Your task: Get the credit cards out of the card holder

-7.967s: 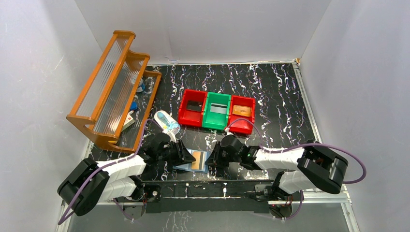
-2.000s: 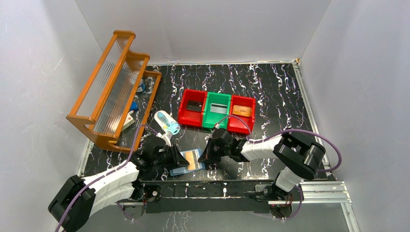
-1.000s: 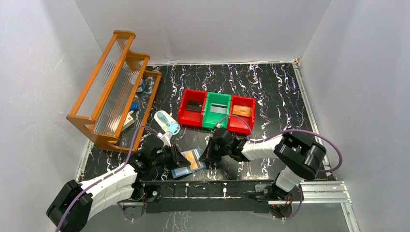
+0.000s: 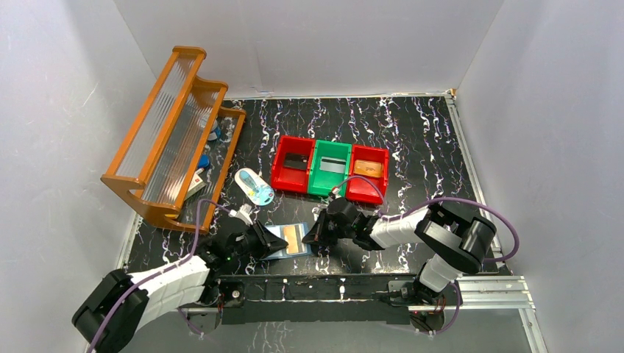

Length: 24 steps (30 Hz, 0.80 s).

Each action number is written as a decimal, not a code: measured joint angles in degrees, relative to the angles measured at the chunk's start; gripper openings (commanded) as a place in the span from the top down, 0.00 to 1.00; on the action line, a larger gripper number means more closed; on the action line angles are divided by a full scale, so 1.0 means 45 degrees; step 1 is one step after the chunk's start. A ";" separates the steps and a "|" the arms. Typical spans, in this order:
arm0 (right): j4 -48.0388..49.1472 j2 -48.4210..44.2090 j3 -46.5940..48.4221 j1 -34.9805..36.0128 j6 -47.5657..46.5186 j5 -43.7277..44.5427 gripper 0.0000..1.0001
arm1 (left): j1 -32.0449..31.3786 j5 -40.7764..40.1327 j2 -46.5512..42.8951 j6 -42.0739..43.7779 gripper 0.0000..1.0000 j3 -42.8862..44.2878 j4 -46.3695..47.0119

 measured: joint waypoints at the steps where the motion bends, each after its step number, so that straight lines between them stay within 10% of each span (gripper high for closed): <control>1: 0.0015 0.0000 0.0000 0.0015 0.0000 0.0005 1.00 | 0.0005 0.0058 0.0262 0.0053 0.85 0.0019 0.0073; 11: -0.1166 -0.0282 0.0374 0.0097 -0.0262 0.0568 1.00 | 0.0087 0.0821 0.0680 0.1234 0.93 0.0879 -0.1166; 15: -0.3254 -0.0797 0.1088 0.0316 -0.1035 0.1608 1.00 | -0.0015 0.1073 -0.0287 0.2225 0.68 0.2035 -0.2948; 20: -0.6105 -0.1078 0.2424 0.0330 -0.2720 0.3026 0.65 | -0.0029 0.0588 -0.1195 0.3925 0.45 0.4085 -0.5799; 24: -0.7626 -0.1681 0.2841 0.0282 -0.3531 0.3381 0.56 | -0.0029 -0.0505 -0.0563 0.5411 0.39 0.5809 -0.7606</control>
